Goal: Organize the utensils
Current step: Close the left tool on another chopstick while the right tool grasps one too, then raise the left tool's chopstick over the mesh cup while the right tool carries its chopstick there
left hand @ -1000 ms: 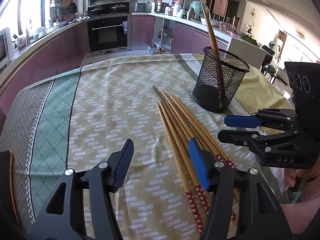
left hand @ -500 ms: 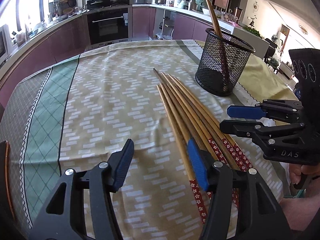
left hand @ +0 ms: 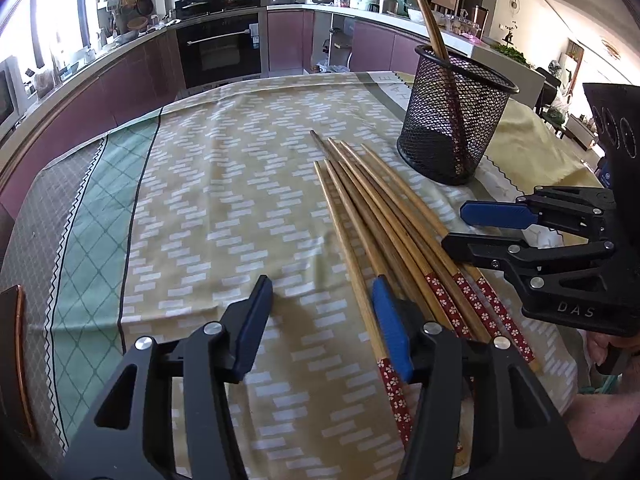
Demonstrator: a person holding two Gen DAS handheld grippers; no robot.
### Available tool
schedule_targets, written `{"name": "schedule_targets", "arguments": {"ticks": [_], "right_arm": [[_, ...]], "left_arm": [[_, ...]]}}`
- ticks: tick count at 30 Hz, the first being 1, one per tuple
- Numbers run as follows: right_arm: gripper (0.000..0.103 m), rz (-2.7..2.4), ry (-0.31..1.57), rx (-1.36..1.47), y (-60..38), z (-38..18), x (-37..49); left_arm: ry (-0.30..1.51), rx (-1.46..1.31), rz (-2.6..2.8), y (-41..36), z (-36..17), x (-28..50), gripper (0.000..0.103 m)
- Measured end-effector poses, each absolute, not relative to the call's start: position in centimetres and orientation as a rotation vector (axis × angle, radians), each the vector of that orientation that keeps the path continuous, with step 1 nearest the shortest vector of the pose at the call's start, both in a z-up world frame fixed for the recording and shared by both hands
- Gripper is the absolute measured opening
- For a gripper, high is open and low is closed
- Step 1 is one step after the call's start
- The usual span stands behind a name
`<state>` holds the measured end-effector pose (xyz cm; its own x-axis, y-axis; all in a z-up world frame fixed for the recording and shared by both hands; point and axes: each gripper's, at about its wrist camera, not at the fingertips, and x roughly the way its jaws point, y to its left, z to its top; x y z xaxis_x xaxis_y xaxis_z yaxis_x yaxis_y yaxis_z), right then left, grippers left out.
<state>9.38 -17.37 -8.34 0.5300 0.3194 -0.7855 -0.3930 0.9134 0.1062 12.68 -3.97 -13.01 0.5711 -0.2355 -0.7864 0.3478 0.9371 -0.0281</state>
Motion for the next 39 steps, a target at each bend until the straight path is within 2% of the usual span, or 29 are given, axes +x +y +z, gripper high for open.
{"name": "schedule_targets", "arguments": {"ticks": [12,15,17,19,22,32,39], "right_arm": [[0.027,0.398,0.91,-0.078,-16.8,-8.6,11.1],[0.02,0.391,0.91,-0.066,-16.8,-8.6,11.5],[0.012,0.389,0.912,-0.052,-16.9,-8.6,11.5],[0.01,0.392,0.915,-0.034,-17.2,-8.6,11.6],[0.008,0.395,0.917,-0.012,-17.5,-8.7,11.7],[0.006,0.412,0.906,0.037,-18.7,-8.3,11.3],[0.006,0.498,0.858,0.098,-19.6,-6.4,10.2]], "left_arm": [[0.904,0.152,-0.326,-4.6,-12.8,14.5,0.039],[0.905,0.15,-0.326,-4.8,-12.8,14.9,0.031],[0.909,0.142,-0.331,-4.9,-12.8,15.0,0.025],[0.912,0.134,-0.333,-4.9,-12.8,15.2,0.018],[0.918,0.11,-0.336,-5.0,-12.8,15.3,0.011],[0.912,0.047,-0.318,-4.3,-12.4,15.0,0.007],[0.885,-0.015,-0.398,-3.7,-10.0,14.0,0.007]]}}
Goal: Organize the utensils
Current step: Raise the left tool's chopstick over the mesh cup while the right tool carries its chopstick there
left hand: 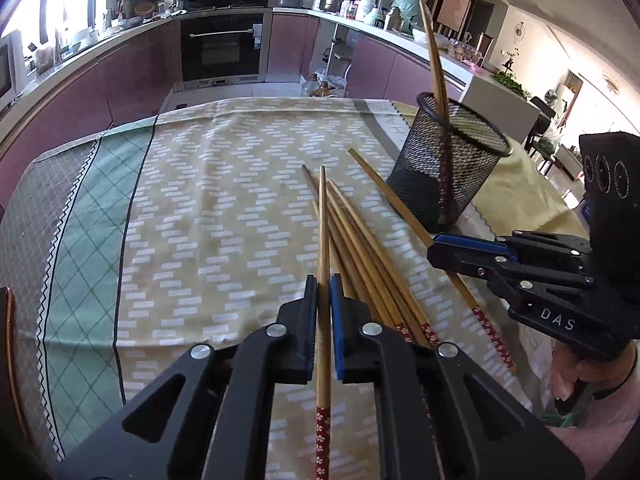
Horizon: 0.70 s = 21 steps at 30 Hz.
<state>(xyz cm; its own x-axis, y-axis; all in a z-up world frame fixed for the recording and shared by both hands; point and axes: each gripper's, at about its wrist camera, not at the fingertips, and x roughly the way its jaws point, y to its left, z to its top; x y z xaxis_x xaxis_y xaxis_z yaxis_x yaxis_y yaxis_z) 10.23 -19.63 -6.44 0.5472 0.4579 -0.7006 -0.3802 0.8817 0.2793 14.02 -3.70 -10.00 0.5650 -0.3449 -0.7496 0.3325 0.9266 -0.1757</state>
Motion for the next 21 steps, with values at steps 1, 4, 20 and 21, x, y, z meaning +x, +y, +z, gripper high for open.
{"name": "schedule_targets", "arguments": {"ticks": [1,4,20,21], "right_arm": [[0.006,0.507,0.846,0.108,-19.9,-6.0,10.0],[0.006,0.526,0.805,0.131,-20.7,-4.5,9.6],[0.006,0.515,0.582,0.201,-25.3,2.0,8.8],[0.006,0.516,0.57,0.203,-25.6,2.4,8.9]], "left_arm": [[0.871,-0.016,-0.407,-3.7,-9.4,13.8,0.007],[0.829,-0.021,-0.447,-3.9,-7.5,13.1,0.007],[0.612,-0.087,-0.594,-4.0,1.9,10.4,0.007],[0.603,-0.09,-0.599,-4.2,2.4,10.4,0.007]]}}
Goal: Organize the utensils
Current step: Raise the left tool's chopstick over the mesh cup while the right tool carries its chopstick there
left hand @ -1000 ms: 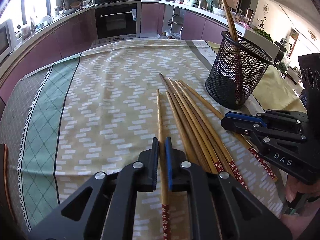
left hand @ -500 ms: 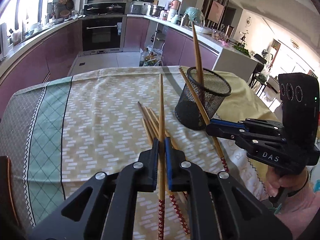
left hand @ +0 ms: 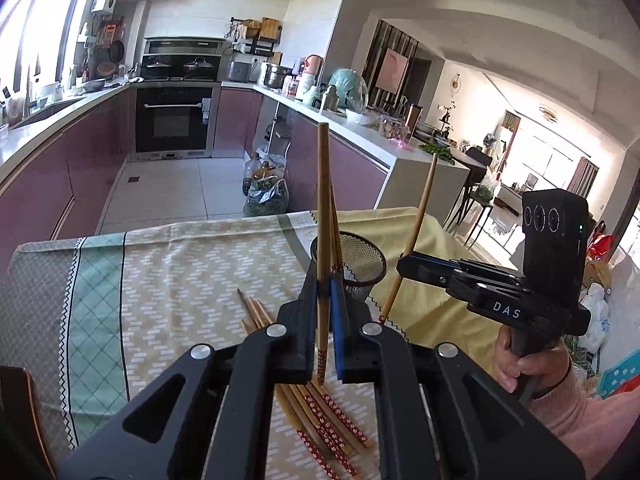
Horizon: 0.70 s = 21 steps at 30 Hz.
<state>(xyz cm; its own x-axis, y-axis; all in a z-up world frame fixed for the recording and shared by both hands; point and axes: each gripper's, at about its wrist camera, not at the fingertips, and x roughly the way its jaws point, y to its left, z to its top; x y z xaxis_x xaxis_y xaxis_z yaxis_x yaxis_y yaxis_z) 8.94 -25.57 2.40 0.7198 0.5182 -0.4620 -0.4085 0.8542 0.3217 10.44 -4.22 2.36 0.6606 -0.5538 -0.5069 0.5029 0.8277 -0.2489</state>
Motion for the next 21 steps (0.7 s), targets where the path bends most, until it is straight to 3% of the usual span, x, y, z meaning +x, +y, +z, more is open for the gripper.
{"name": "schedule_targets", "arguments": {"ticks": [13,21], "right_arm": [[0.006,0.448,0.405,0.164,-27.9,7.7,9.9],[0.006,0.4,0.44,0.136,-28.1,6.8,12.4]], "left_arm": [[0.456,-0.104,-0.632,-7.9,8.0,13.3,0.007],[0.508,-0.055,-0.606,-11.1,6.7,16.0,0.007]]}}
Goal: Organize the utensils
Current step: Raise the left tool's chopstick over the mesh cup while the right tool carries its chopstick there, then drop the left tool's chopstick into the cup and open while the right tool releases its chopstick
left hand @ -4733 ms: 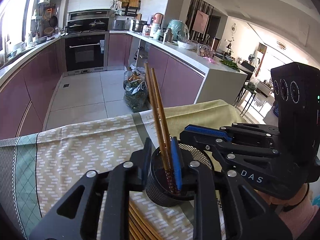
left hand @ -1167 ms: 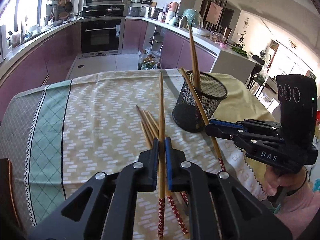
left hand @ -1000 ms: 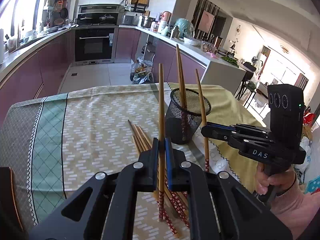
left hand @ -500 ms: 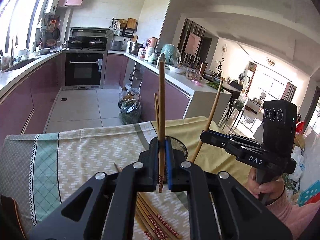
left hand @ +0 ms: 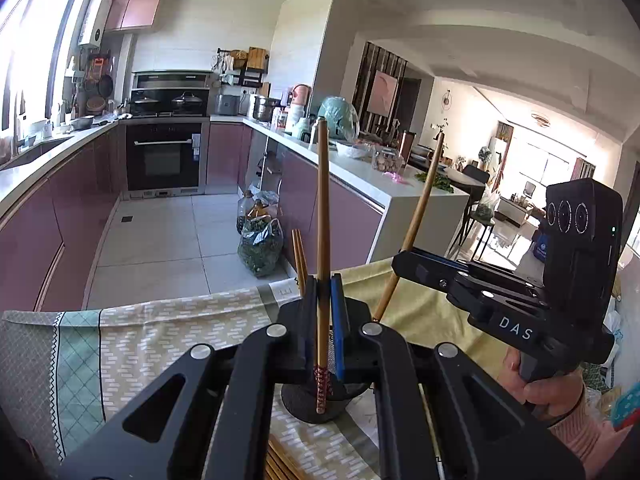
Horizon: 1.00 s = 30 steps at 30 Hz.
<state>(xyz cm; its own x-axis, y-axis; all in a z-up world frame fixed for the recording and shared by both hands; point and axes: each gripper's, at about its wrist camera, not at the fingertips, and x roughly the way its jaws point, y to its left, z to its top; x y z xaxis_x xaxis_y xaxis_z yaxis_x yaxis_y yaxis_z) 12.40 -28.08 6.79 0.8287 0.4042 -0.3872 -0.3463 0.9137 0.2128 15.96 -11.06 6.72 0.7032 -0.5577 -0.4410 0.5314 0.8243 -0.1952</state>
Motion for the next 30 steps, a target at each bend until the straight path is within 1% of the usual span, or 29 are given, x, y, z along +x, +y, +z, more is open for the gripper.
{"name": "schedule_targets", "arguments": {"ticks": [4,10,14,23,30], "right_arm": [[0.006,0.392,0.501,0.125,-27.7,5.1,13.7],[0.006,0.384,0.518,0.138,-28.0,4.6,13.8],[0.006,0.387,0.534,0.133,-27.7,4.4,14.0],[0.006,0.397,0.605,0.118,-26.9,3.0,14.6],[0.006,0.397,0.611,0.138,-27.2,2.7,14.8]], "left_arm": [[0.537,-0.066,-0.597,-11.7,5.9,17.4,0.007],[0.483,-0.119,-0.629,-10.2,8.1,17.5,0.007],[0.472,-0.107,-0.627,-10.5,9.0,17.7,0.007],[0.565,-0.082,-0.602,-11.5,7.0,19.5,0.007],[0.497,-0.109,-0.632,-10.6,9.3,19.3,0.007]]}}
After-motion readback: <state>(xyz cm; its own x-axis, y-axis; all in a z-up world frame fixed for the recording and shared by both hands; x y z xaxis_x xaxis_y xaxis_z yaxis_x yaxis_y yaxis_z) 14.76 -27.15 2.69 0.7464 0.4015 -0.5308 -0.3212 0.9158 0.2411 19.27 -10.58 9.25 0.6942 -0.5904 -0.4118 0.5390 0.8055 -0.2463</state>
